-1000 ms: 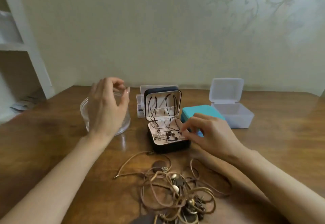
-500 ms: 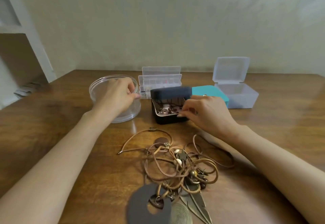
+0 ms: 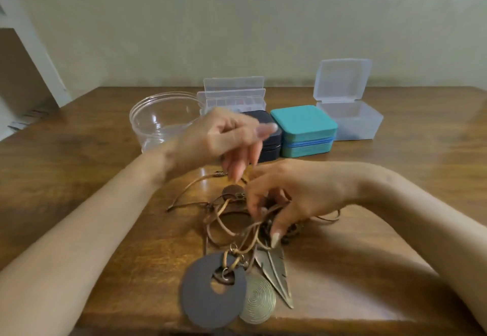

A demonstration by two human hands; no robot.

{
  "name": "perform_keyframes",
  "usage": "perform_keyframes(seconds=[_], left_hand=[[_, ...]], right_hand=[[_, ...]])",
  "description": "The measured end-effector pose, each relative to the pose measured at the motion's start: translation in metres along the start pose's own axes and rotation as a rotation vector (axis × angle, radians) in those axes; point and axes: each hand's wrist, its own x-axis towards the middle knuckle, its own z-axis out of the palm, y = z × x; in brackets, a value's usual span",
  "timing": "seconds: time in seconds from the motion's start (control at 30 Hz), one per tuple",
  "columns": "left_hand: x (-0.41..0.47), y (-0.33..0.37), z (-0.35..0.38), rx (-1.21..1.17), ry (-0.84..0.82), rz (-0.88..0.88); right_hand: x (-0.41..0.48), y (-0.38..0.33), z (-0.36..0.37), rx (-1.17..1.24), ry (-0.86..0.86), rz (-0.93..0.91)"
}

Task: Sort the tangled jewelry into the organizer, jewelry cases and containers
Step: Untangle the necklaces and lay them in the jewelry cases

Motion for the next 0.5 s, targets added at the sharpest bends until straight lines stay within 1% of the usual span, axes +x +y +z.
perform_keyframes(seconds=[0.07, 0.17, 0.23, 0.33, 0.4, 0.43, 0.5], left_hand=[[0.003, -0.007, 0.004, 0.061, -0.111, -0.116], [0.005, -0.016, 0.011, 0.340, -0.168, -0.223], [0.005, -0.018, 0.016, 0.533, -0.160, -0.217], [0.006, -0.021, 0.025, 0.716, -0.061, -0.146], [0.008, -0.022, 0.029, 0.692, -0.036, -0.113], [0.008, -0.022, 0.031, 0.617, -0.058, -0.103], [0.010, -0.022, 0.032, 0.385, -0.120, -0.098]], right_hand=[[-0.003, 0.006, -0.005, 0.016, 0.098, 0.052], [-0.013, 0.021, -0.016, 0.118, 0.196, 0.134], [-0.019, 0.029, -0.023, 0.253, 0.257, 0.159], [-0.024, 0.034, -0.030, 0.491, 0.429, 0.122], [-0.024, 0.032, -0.032, 0.599, 0.559, 0.073], [-0.023, 0.031, -0.032, 0.643, 0.621, 0.053], [-0.021, 0.029, -0.033, 0.731, 0.709, 0.027]])
